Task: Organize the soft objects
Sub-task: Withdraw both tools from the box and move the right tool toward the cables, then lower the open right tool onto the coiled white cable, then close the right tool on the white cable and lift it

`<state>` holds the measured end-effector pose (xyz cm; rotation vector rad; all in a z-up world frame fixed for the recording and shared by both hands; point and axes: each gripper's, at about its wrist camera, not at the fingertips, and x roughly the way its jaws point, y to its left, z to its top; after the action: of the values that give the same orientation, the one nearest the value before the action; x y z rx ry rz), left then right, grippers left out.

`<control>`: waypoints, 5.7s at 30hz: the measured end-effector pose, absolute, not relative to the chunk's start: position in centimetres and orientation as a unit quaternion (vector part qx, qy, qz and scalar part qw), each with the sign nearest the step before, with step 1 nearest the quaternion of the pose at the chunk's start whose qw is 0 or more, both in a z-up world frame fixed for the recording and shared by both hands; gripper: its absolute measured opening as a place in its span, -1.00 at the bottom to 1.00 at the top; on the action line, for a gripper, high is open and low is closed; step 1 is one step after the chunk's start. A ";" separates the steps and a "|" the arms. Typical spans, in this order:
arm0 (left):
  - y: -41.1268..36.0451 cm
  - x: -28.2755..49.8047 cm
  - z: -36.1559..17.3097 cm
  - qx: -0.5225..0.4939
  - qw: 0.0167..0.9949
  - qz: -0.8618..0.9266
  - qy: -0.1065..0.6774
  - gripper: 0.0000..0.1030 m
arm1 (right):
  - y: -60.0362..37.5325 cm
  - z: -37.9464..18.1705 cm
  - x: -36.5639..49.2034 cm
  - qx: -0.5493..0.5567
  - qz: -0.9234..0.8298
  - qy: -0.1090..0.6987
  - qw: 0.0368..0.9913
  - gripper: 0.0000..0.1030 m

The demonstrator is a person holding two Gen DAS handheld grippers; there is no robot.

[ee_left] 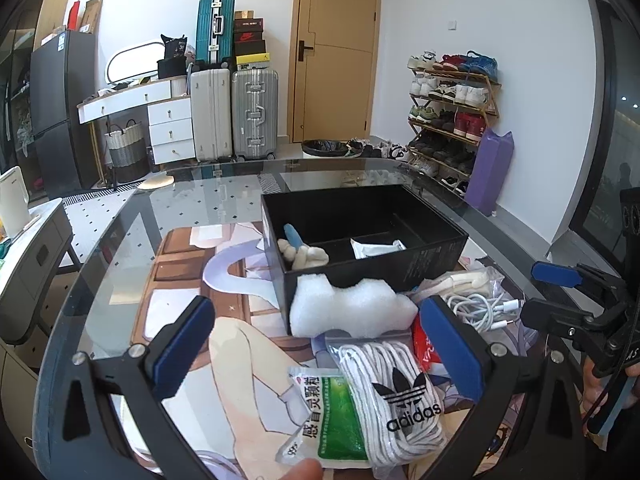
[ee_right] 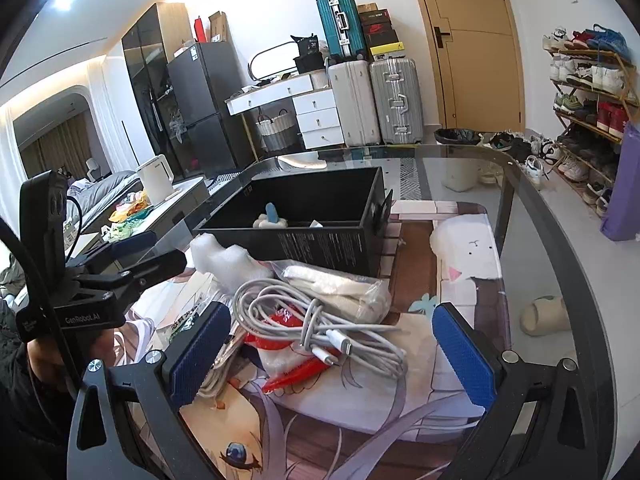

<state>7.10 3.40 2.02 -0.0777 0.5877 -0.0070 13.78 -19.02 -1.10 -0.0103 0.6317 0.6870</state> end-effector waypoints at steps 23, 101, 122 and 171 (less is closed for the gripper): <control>3.2 6.2 1.0 -0.030 0.955 -0.005 0.295 1.00 | -17.5 -2.9 14.3 -0.056 0.341 0.332 0.877 0.99; 4.2 6.5 -0.6 -0.026 0.949 -0.005 0.314 1.00 | -19.9 -5.0 14.8 -0.012 0.366 0.380 0.850 -0.13; 4.0 6.6 -0.6 -0.028 0.945 -0.015 0.325 1.00 | -15.9 -4.0 17.1 -0.064 0.398 0.374 0.835 0.15; 4.1 7.1 -1.6 -0.033 0.937 -0.021 0.347 1.00 | -20.3 -4.4 13.3 -0.036 0.396 0.372 0.839 -0.04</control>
<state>7.08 4.10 -1.59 -0.0676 0.7087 -0.0435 13.31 -20.25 -4.40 -0.0755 0.7867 0.8384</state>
